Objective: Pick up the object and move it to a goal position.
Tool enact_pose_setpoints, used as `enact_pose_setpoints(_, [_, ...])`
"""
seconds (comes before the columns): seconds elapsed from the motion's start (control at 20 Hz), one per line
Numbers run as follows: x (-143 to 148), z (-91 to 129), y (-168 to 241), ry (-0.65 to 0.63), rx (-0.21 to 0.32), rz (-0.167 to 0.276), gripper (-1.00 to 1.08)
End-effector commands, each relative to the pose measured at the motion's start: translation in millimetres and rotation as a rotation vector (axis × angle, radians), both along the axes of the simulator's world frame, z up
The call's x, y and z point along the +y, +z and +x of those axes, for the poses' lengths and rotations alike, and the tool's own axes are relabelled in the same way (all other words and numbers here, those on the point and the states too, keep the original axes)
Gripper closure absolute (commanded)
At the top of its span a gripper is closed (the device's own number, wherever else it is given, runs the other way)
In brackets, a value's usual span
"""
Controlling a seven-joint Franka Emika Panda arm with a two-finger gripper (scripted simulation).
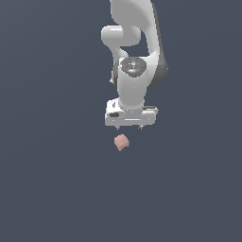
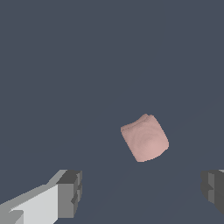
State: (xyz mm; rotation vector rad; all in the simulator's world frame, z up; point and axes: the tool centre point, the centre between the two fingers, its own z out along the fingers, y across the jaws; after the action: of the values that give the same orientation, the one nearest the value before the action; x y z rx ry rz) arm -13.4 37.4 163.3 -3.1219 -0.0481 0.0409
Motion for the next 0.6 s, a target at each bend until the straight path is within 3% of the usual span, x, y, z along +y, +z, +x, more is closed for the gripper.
enact_pose_setpoints(0.0, [0.7, -0.4, -0.4, -0.002, 0.001, 0.000, -0.92])
enact_pose_setpoints(0.55, [-6.4, 0.7, -13.0, 0.088, -0.006, -0.003, -0.92])
